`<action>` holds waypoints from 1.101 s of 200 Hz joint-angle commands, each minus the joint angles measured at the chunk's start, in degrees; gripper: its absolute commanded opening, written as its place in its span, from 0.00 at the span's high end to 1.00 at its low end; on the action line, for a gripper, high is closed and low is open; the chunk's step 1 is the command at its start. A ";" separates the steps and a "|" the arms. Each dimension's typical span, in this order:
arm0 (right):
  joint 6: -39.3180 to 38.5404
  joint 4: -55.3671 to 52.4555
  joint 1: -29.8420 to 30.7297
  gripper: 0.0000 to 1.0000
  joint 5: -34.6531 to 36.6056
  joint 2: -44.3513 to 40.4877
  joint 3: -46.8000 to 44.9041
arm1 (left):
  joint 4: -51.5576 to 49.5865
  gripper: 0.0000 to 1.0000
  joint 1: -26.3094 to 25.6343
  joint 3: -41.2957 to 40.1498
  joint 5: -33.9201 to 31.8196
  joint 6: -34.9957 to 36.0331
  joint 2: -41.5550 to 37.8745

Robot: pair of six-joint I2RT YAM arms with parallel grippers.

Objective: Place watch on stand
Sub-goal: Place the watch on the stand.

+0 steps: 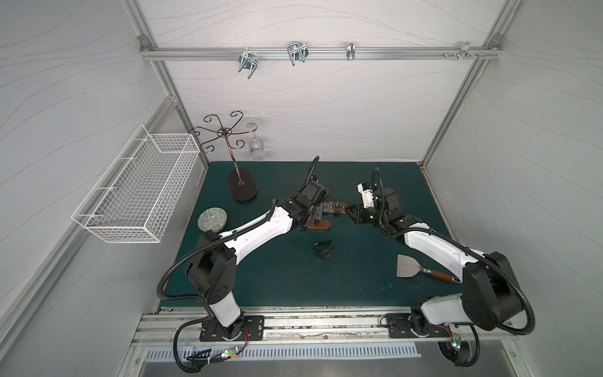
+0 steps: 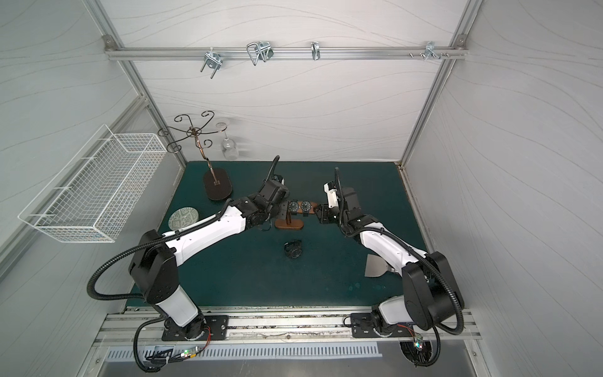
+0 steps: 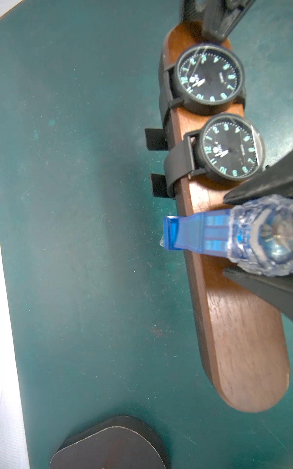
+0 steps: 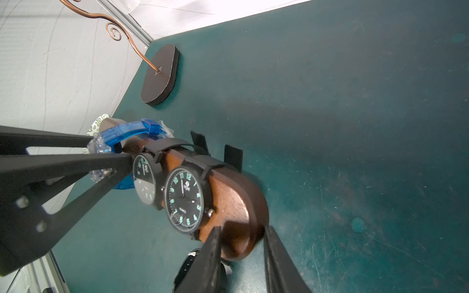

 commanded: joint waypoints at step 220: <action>-0.41 -0.20 0.48 0.69 -0.38 -0.01 0.85 | 1.18 0.53 -1.32 2.27 -2.69 -1.36 0.16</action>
